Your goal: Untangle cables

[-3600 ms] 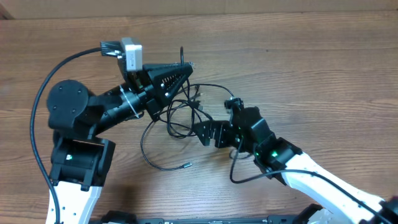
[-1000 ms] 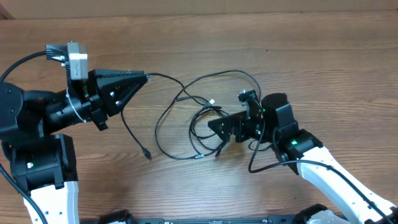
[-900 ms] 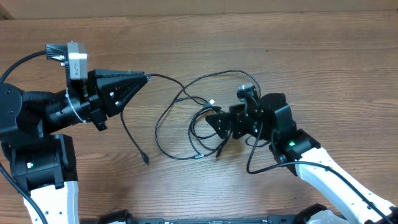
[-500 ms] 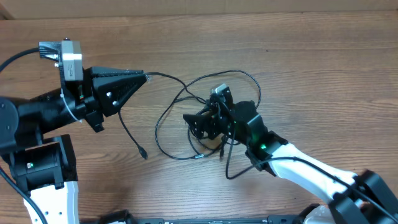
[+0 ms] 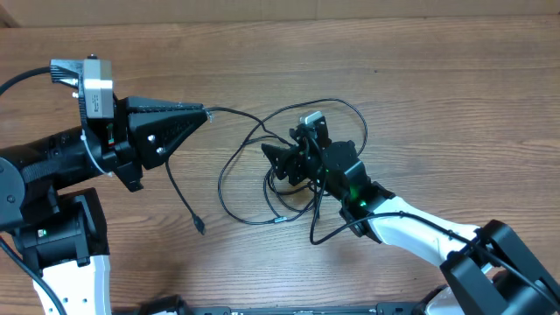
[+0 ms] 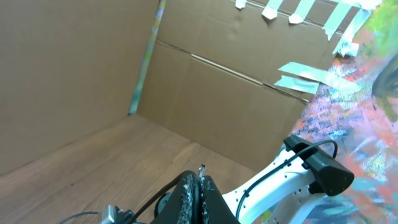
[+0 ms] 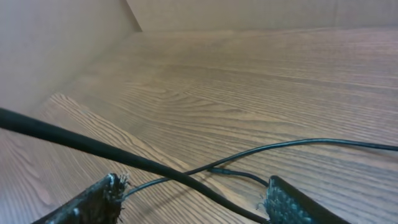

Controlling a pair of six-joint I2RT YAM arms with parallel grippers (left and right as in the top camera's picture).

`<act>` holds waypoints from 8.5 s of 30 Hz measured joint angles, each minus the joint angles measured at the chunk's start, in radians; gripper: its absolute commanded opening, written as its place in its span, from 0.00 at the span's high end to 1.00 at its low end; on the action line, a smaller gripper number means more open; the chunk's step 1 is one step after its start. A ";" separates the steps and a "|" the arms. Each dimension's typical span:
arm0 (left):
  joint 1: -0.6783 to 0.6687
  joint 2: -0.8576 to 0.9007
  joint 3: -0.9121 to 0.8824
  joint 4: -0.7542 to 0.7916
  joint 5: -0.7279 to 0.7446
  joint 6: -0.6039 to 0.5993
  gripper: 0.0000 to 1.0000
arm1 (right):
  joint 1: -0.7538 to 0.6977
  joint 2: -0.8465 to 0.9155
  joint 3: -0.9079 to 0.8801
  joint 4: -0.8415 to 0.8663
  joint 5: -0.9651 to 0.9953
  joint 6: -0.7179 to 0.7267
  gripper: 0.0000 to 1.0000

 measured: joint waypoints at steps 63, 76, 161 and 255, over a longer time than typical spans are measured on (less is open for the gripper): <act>0.000 -0.010 0.000 0.573 0.059 -0.568 0.96 | -0.129 0.145 0.044 0.142 -0.128 0.078 0.96; 0.000 0.110 0.001 0.535 0.093 -0.518 0.96 | -0.395 -0.136 0.044 0.123 -0.638 0.326 0.96; -0.458 0.852 0.002 0.407 0.071 -0.283 0.96 | -0.407 -0.179 0.051 0.134 -0.700 0.732 0.81; -0.332 0.682 0.340 -0.489 -0.380 -0.271 0.00 | -0.850 -0.974 0.066 -1.472 -0.592 0.190 0.96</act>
